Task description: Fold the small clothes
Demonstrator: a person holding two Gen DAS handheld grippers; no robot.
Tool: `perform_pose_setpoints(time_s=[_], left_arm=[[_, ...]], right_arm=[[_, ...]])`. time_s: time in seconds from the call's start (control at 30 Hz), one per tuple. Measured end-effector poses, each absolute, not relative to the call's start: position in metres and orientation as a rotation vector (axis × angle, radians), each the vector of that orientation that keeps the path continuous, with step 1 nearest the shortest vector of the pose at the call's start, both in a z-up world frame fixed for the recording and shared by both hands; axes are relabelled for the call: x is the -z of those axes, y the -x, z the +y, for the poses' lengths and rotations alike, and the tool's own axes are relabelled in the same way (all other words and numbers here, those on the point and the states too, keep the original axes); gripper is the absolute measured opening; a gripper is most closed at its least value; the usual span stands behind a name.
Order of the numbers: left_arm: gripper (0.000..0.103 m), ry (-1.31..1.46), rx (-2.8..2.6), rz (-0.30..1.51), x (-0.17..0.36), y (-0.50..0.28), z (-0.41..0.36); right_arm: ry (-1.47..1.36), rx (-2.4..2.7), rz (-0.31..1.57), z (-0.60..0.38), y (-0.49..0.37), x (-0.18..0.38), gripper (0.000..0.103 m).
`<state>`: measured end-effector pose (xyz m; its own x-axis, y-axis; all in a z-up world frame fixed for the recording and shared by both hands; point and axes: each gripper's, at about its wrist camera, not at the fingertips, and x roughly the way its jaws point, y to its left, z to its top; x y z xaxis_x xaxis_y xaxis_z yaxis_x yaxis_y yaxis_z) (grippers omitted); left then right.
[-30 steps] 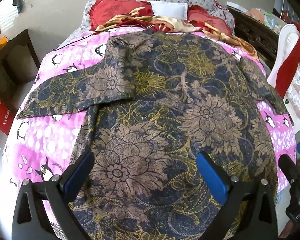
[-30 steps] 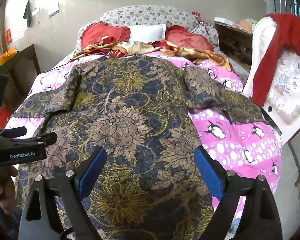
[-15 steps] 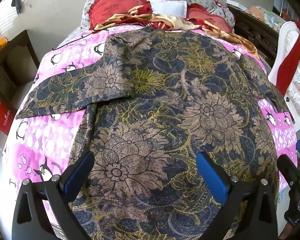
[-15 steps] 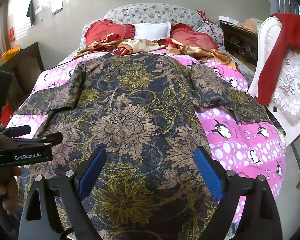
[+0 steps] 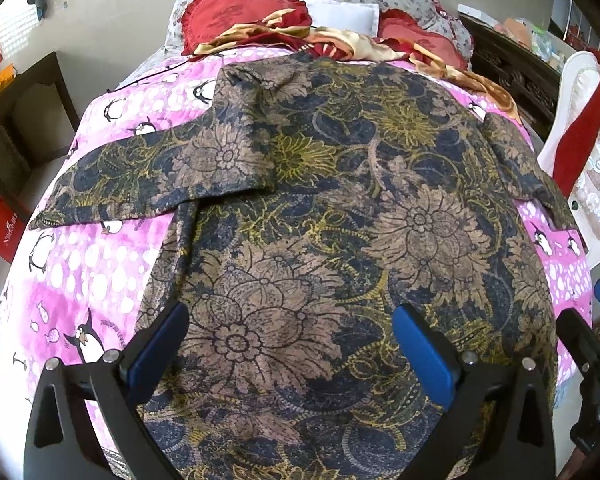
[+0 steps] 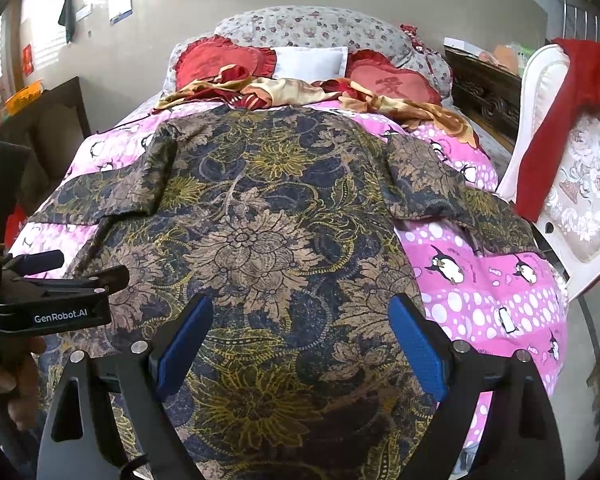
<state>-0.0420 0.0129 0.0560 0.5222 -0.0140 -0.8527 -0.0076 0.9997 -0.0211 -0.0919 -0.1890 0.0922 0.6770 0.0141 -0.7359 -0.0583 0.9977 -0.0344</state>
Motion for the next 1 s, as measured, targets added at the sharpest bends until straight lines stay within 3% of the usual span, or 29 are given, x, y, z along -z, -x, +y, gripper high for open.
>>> perform_pose_setpoints(time_s=[1.0], left_arm=[[0.103, 0.089, 0.006, 1.015, -0.057, 0.04, 0.038]], right_arm=[[0.127, -0.054, 0.833, -0.161, 0.088, -0.1, 0.079]])
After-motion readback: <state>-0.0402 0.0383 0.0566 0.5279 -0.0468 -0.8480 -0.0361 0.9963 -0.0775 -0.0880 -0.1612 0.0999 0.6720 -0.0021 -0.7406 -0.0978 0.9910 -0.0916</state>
